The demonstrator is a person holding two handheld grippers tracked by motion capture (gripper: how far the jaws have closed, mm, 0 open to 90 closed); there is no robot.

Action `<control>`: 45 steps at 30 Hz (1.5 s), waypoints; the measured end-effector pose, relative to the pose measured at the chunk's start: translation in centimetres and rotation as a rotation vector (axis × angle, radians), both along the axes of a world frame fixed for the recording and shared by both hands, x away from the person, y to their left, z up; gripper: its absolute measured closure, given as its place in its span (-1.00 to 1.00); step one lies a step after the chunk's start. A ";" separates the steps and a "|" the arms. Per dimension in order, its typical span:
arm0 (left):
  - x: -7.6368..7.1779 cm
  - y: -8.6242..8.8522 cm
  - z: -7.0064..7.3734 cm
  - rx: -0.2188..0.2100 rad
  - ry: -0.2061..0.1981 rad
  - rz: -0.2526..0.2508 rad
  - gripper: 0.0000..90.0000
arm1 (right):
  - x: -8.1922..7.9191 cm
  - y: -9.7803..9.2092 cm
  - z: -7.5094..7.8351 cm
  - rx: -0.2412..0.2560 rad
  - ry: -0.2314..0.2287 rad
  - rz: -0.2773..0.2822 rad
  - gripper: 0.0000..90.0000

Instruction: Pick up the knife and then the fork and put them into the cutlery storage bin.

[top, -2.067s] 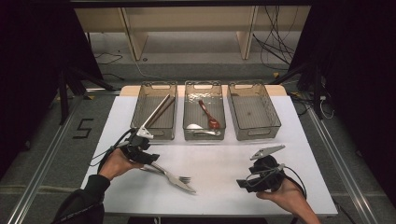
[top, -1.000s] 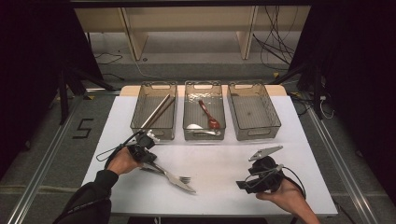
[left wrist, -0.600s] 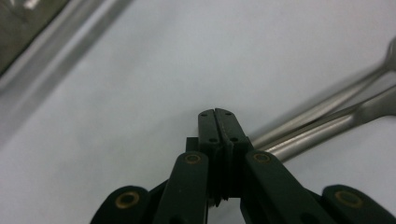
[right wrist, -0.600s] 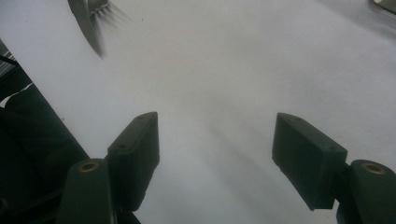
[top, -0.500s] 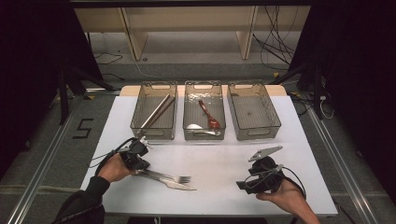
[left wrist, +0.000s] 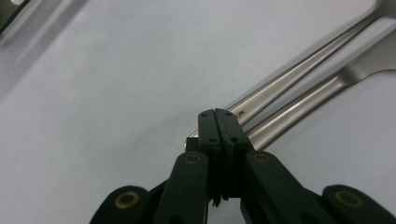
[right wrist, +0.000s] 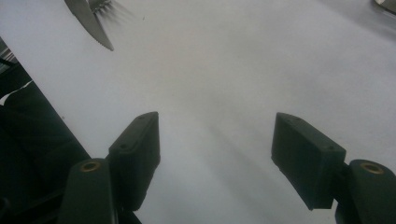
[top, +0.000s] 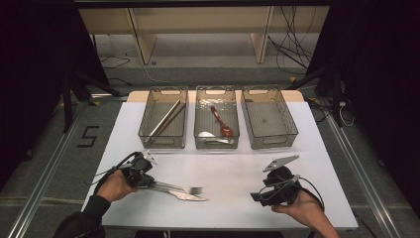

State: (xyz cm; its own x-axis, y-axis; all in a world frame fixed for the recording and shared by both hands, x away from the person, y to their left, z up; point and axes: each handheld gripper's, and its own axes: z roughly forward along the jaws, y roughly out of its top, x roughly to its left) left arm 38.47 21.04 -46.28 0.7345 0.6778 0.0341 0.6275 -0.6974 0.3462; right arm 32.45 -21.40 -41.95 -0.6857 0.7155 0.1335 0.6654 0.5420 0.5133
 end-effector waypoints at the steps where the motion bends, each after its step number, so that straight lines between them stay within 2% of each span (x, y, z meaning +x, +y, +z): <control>1: 0.0 0.1 0.0 -0.007 0.003 0.007 0.97 | 0.0 0.0 0.0 -0.001 -0.001 0.006 -0.26; 6: -0.3 0.1 -0.2 0.019 0.042 -0.002 0.97 | 0.0 0.0 0.0 0.001 0.002 0.004 -0.26; 9: -0.8 0.0 -0.2 0.028 0.048 -0.005 0.98 | 0.0 0.0 0.0 0.001 0.001 0.003 -0.25; 14: -1.4 0.0 -0.1 0.036 0.101 -0.021 0.98 | 0.0 0.0 0.0 -0.004 0.004 0.010 -0.25; 21: -2.8 -0.4 0.1 0.041 0.158 -0.088 0.97 | 0.0 0.0 0.0 -0.002 0.005 0.007 -0.25; 23: -2.9 -0.4 0.2 0.013 0.147 -0.097 0.96 | 0.0 0.0 0.1 -0.001 0.005 0.007 -0.25; 27: -3.1 -0.8 1.2 -0.006 0.113 -0.125 0.60 | 0.0 0.0 0.1 0.002 -0.001 0.006 -0.25; 30: -3.4 -1.4 1.2 0.016 0.097 -0.136 0.15 | 0.0 0.0 0.1 0.003 -0.001 0.007 -0.25; 33: -3.6 -1.9 0.8 0.054 0.114 -0.160 -0.11 | 0.0 0.0 0.2 0.006 -0.001 0.010 -0.25; 36: -3.7 -2.2 0.3 0.088 0.120 -0.180 -0.16 | 0.0 0.0 0.1 0.005 0.001 0.011 -0.25; 38: -3.8 -2.5 0.2 0.090 0.119 -0.189 -0.14 | 0.0 0.0 0.1 0.005 0.001 0.011 -0.25; 45: -4.0 -3.3 -0.1 0.108 0.123 -0.237 0.08 | 0.0 0.0 0.1 0.004 0.002 0.014 -0.25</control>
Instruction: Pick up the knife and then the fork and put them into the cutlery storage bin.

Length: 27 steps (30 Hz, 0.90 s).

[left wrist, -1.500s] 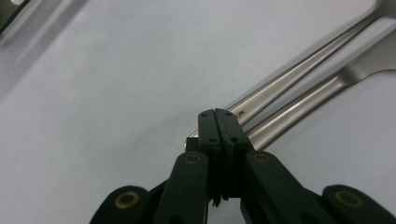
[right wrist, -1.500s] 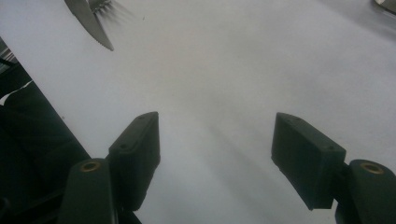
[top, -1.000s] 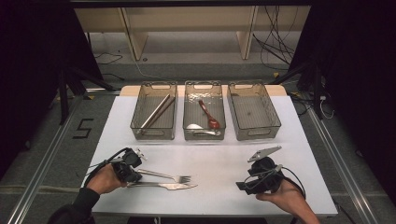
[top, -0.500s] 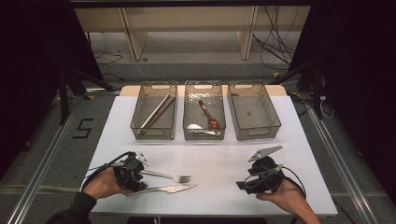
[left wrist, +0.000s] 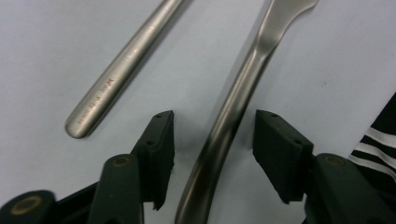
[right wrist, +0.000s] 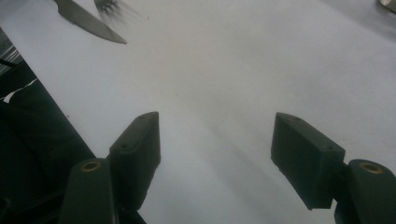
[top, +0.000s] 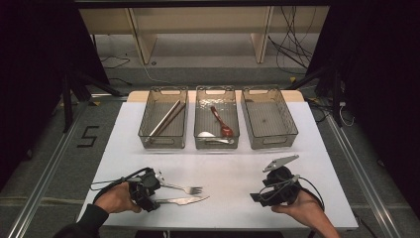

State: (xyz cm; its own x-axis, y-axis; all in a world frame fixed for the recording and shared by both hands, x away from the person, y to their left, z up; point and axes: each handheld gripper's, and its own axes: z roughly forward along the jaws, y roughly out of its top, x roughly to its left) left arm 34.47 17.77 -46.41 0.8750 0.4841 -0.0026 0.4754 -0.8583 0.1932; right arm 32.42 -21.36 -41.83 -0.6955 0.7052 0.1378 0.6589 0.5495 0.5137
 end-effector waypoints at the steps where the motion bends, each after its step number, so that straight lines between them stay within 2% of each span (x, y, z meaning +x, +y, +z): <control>1: 0.0 0.0 0.0 0.000 -0.001 -0.005 0.12 | 0.0 0.0 0.0 0.000 0.001 0.000 -0.25; 8: -0.3 -0.6 0.2 0.034 0.004 -0.059 0.47 | 0.0 0.0 0.0 -0.003 0.004 0.002 -0.24; 15: -0.5 -0.8 0.3 0.030 0.008 -0.110 0.72 | 0.0 0.0 0.0 0.002 0.005 0.000 -0.24; 27: -0.6 -0.5 0.3 0.015 -0.003 -0.143 0.74 | 0.0 0.0 0.0 0.005 0.010 0.002 -0.23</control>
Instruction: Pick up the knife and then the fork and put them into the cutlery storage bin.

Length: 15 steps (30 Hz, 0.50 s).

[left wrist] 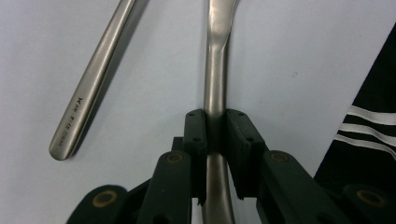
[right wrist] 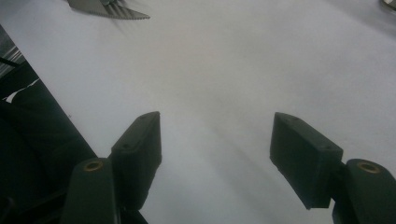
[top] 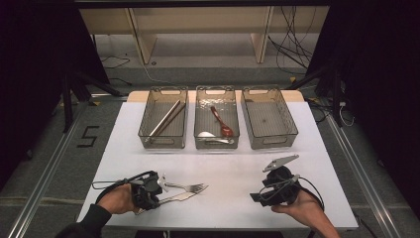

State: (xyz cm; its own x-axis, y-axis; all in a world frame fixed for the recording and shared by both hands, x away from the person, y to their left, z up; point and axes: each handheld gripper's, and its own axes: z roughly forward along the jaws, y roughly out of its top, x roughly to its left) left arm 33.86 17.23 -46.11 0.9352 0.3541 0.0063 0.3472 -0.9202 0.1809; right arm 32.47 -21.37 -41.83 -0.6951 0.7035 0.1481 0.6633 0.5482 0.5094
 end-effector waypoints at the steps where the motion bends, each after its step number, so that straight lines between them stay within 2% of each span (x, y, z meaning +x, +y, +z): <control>1: 0.0 0.0 0.0 0.000 -0.002 0.000 0.74 | 0.0 0.0 0.0 0.001 0.001 -0.002 -0.23; 6: -0.2 -0.4 0.4 -0.024 -0.012 0.011 0.74 | 0.0 0.0 0.1 0.006 -0.003 -0.001 -0.23; 12: -0.6 -1.2 1.2 -0.055 -0.018 -0.004 0.74 | 0.0 0.0 0.1 0.010 0.000 -0.003 -0.23; 15: -0.8 -1.7 1.4 -0.058 -0.028 -0.008 0.74 | 0.0 0.0 0.1 0.011 -0.002 0.002 -0.23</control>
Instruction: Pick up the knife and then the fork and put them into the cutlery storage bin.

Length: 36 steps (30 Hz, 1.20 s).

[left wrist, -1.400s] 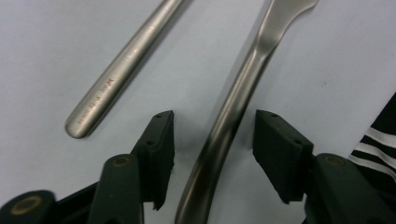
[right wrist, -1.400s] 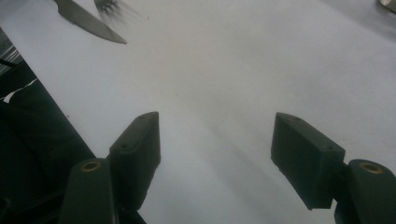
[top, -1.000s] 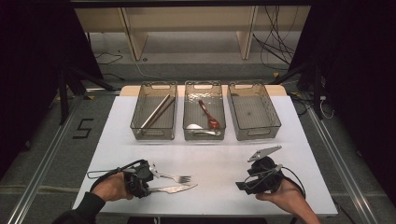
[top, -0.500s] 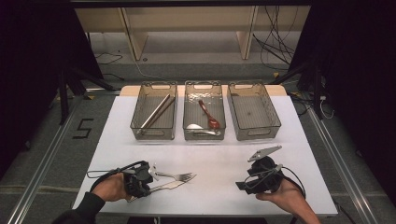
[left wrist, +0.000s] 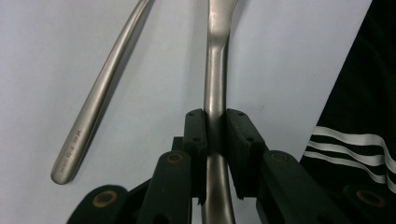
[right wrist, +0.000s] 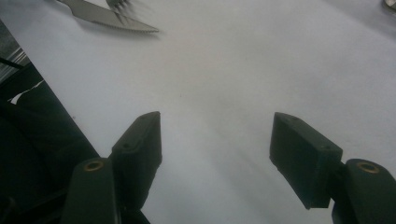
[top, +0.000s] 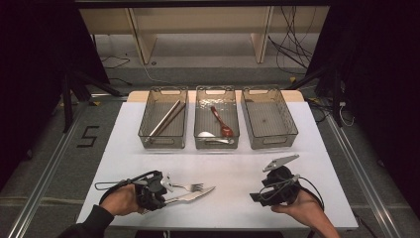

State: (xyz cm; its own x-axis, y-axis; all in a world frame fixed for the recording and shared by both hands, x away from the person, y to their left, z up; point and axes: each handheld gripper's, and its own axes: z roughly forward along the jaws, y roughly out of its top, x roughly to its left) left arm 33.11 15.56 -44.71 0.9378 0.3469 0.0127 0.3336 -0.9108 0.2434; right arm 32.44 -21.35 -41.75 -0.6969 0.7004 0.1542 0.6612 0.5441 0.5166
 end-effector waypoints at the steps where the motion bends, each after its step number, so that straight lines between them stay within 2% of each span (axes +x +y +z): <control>1: -0.1 -0.1 0.1 -0.003 -0.003 -0.006 0.74 | 0.0 0.0 0.0 0.000 0.001 0.000 -0.22; 5: -0.2 -0.6 0.5 -0.028 -0.011 -0.004 0.74 | 0.0 0.0 0.0 0.003 0.001 0.000 -0.22; 7: -0.3 -0.9 0.6 -0.019 -0.012 -0.016 0.75 | 0.0 0.1 0.1 0.006 -0.002 0.005 -0.22; 8: -0.3 -1.1 0.7 -0.031 -0.006 -0.016 0.74 | 0.0 0.1 0.2 0.008 -0.005 0.005 -0.22; 11: -0.3 -1.7 0.9 -0.034 -0.006 -0.032 0.74 | -0.2 0.5 0.6 0.024 -0.020 0.026 -0.22; 12: -0.4 -1.9 1.0 -0.041 -0.010 -0.030 0.74 | -0.2 0.7 0.8 0.033 -0.026 0.037 -0.23; 17: -0.6 -3.8 1.6 -0.062 -0.009 -0.079 0.74 | -0.5 2.2 1.8 0.061 -0.067 0.114 -0.23; 21: -0.9 -5.4 1.9 -0.072 -0.006 -0.123 0.74 | -0.6 3.6 2.2 0.061 -0.079 0.177 -0.24; 29: -1.2 -7.4 2.2 -0.070 -0.008 -0.178 0.74 | -0.6 6.4 1.8 0.043 -0.050 0.286 -0.24; 31: -1.4 -7.9 2.3 -0.074 -0.016 -0.191 0.74 | -0.6 7.0 1.6 0.038 -0.041 0.306 -0.24; 32: -1.4 -8.1 2.5 -0.077 -0.006 -0.201 0.74 | -0.5 7.3 1.5 0.033 -0.034 0.315 -0.24; 36: -1.6 -8.8 2.7 -0.083 -0.023 -0.213 0.74 | -0.4 8.3 1.0 0.026 -0.006 0.345 -0.24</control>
State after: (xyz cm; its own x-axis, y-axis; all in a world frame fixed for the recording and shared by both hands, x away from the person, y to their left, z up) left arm 31.51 6.73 -42.02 0.9898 0.1417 0.0142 0.1294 -0.9365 0.3258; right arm 32.03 -13.09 -40.71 -0.8929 0.4194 0.1639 0.4374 0.7218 0.5363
